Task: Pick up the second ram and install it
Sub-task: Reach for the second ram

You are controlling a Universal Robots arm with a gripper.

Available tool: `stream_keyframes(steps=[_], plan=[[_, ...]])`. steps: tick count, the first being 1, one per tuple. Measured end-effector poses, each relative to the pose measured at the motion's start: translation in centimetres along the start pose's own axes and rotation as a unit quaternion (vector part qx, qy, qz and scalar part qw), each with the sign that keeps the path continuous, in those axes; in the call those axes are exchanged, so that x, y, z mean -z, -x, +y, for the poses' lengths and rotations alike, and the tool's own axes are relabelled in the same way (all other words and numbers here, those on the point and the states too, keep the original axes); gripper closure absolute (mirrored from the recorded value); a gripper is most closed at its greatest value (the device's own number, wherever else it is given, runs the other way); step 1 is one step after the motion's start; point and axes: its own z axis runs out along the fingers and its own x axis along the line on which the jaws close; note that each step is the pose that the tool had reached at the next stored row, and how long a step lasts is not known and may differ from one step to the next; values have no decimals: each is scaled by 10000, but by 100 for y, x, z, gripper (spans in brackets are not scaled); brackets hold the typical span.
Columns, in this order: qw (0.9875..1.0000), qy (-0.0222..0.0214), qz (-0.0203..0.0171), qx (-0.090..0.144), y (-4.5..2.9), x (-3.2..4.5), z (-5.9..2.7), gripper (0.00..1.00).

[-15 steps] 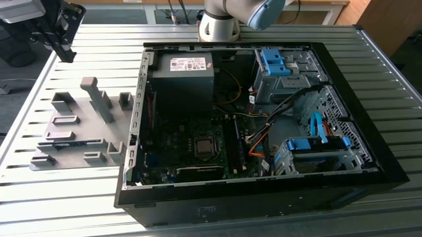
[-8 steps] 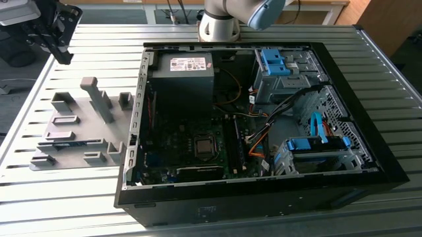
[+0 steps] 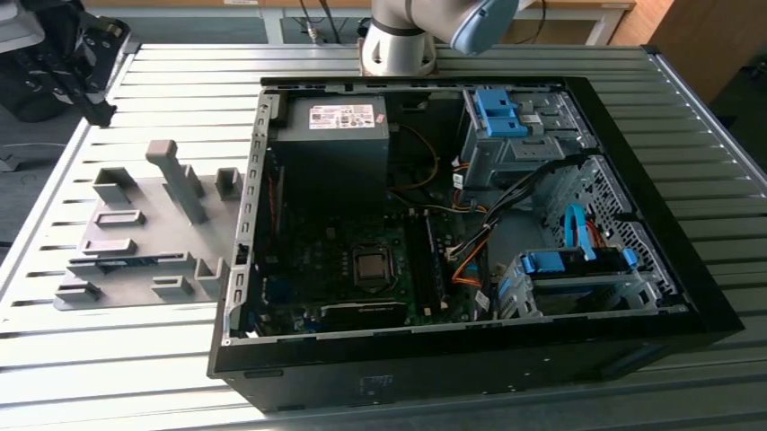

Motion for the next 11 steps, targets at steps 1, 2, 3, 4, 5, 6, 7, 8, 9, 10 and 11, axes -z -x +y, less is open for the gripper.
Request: stream_keyframes(steps=[1,2,3,4,5,6,7,8,9,10,11], plan=[[10000,0,1,0,-36,1,-4,89],[10000,0,1,0,-73,2,-7,89],[10000,0,0,0,-107,2,-10,89],[10000,0,0,0,-134,2,-12,89],[10000,0,0,0,-150,3,-13,89],[10000,0,0,0,-161,4,-14,89],[10000,0,0,0,-165,4,-14,89],[10000,0,1,1,-166,4,-14,89],[10000,1,0,0,-177,4,-15,89],[10000,0,0,0,-207,5,-17,89],[10000,-1,1,0,-246,7,-20,89]])
